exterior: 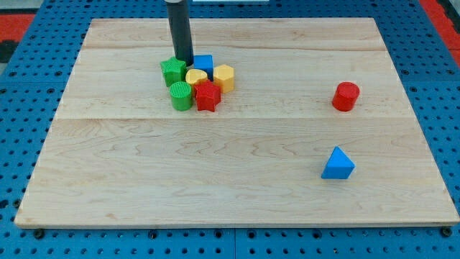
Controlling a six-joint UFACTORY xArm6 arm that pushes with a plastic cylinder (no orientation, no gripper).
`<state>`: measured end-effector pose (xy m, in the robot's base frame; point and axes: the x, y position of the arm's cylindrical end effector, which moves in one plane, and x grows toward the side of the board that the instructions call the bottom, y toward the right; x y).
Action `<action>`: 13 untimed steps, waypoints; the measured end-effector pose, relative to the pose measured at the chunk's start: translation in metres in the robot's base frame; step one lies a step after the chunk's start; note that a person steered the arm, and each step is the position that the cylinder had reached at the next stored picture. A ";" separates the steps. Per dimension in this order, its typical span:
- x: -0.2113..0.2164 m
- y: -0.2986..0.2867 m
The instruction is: Push the red circle into the red star
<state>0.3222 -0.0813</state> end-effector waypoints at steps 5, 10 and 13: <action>-0.017 0.222; 0.106 0.283; 0.087 0.381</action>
<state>0.4091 0.2995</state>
